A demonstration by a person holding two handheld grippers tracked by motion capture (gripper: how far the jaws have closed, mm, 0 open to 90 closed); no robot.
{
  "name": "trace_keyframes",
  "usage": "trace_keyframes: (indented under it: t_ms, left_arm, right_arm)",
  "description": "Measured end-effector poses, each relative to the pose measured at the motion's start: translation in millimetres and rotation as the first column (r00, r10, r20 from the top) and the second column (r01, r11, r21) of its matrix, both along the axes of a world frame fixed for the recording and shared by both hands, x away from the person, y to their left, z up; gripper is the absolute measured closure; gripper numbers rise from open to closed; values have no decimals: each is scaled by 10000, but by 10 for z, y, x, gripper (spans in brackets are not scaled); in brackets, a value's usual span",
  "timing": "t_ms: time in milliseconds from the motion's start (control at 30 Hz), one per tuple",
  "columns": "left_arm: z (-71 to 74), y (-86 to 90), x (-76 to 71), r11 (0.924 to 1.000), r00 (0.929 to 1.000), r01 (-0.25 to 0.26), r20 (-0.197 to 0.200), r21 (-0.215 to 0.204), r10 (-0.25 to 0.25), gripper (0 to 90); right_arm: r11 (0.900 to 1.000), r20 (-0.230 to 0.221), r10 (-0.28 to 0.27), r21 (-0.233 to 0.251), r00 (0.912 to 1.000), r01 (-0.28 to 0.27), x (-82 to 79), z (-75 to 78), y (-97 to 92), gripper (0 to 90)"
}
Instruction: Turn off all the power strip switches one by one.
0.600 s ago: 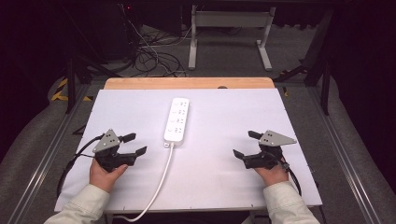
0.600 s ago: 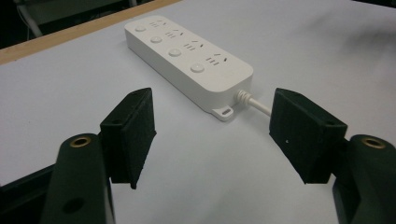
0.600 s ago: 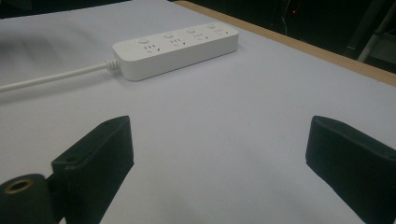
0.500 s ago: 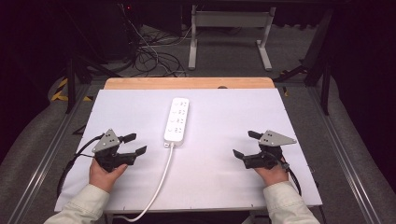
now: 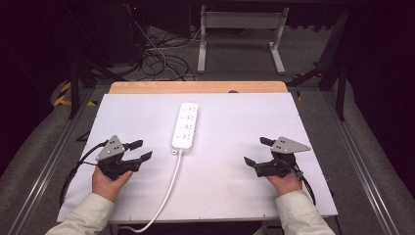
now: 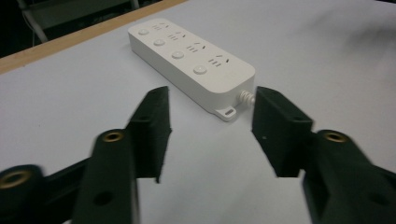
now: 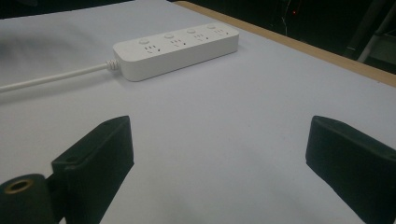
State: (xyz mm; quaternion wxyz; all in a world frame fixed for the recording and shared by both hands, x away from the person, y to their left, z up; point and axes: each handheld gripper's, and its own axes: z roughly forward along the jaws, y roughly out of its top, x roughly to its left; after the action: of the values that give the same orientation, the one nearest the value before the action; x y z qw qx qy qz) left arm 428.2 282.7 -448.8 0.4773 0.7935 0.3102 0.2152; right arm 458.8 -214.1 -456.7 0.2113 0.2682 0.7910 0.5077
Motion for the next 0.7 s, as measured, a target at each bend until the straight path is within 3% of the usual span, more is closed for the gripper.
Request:
trace_keyframes:
  t_ms: [133, 167, 200, 267, 500, 700]
  left_arm:
    - [77, -13, 45, 9995, 9983, 292, -510, 136, -284, 859]
    - [77, -13, 45, 9995, 9983, 292, -510, 136, -284, 897]
    - [121, -40, 83, 9989, 9963, 425, -752, 216, -408, 899]
    - [154, -52, 120, 9985, 9940, 539, -949, -121, -549, 899]
    - [256, -153, 238, 9983, 9934, 566, -985, -164, -579, 900]
    - [308, -389, 441, 9962, 9893, 871, -1183, 53, -858, 900]
  right_arm:
    - [10000, -12, -19, -16, 10000, 19, 4, -2, -6, 84]
    - [10000, -22, -25, -16, 10000, 25, 5, -3, -7, 84]
    - [10000, -47, -22, -12, 10000, 22, 4, -4, -6, 84]
    - [10000, -50, -18, -25, 10000, 18, 1, -6, -1, 84]
    - [10000, -76, -34, -83, 10000, 33, -10, -9, -3, 84]
    - [10000, -99, -20, -73, 9999, 19, -16, -12, -5, 83]
